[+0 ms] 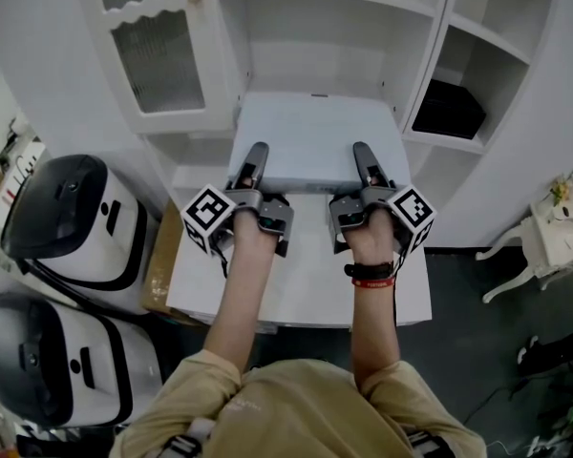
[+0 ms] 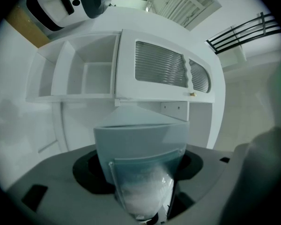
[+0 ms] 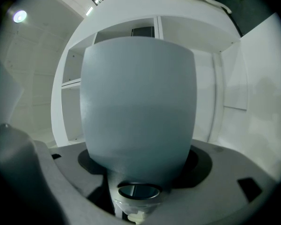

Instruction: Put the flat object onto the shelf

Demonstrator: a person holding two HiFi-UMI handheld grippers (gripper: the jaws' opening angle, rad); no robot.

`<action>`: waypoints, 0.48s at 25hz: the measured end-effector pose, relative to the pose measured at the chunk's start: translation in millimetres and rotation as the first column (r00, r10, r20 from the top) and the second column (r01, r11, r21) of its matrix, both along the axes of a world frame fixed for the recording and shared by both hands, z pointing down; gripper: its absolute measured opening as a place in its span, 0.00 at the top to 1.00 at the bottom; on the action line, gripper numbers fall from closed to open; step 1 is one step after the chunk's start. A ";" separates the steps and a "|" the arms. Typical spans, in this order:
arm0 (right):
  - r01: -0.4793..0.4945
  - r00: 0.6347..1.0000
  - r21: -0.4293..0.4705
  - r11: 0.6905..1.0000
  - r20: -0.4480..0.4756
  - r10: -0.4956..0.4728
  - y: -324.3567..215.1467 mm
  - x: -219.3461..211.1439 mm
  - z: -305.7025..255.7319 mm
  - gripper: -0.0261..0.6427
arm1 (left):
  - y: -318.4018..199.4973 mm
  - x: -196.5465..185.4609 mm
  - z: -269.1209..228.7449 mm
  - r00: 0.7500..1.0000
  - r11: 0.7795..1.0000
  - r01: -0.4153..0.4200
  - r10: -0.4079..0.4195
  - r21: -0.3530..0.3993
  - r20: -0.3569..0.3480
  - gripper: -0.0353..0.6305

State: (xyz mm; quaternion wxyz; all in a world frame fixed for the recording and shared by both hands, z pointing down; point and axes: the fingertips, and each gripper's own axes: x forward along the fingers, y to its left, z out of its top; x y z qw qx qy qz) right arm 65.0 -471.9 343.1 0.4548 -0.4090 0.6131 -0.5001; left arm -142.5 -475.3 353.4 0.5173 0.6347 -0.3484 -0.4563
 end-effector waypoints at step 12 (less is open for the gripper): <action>-0.034 0.999 -0.020 0.999 0.028 0.034 -28.5 6.4 1.7 0.44 | -28.2 5.1 -1.1 1.000 1.000 0.005 -0.005 -0.015 0.000 0.47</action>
